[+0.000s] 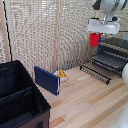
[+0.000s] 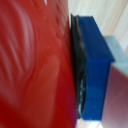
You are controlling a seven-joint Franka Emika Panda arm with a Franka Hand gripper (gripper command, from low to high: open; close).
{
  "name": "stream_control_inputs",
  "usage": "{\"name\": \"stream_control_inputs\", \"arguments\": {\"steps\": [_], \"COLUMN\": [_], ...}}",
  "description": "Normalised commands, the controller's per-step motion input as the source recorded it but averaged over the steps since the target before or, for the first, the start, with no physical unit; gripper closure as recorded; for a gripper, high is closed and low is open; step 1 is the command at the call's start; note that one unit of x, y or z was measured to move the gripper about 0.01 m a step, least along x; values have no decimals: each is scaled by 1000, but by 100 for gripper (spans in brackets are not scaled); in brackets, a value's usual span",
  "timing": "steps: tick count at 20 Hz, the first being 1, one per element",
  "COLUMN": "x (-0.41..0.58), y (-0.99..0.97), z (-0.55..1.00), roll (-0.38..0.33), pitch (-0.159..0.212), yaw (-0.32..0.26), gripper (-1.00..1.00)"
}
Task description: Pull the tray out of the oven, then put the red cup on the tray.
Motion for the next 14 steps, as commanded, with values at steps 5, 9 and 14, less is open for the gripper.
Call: {"name": "stream_control_inputs", "arguments": {"steps": [5, 9, 14], "x": [0, 0, 0], "y": [-847, -680, -454], "z": [-161, -204, -277], "roll": [-38, -76, -65], "pitch": [37, 37, 30], "yaw": [-57, -44, -47], "gripper": [100, 100, 100]}}
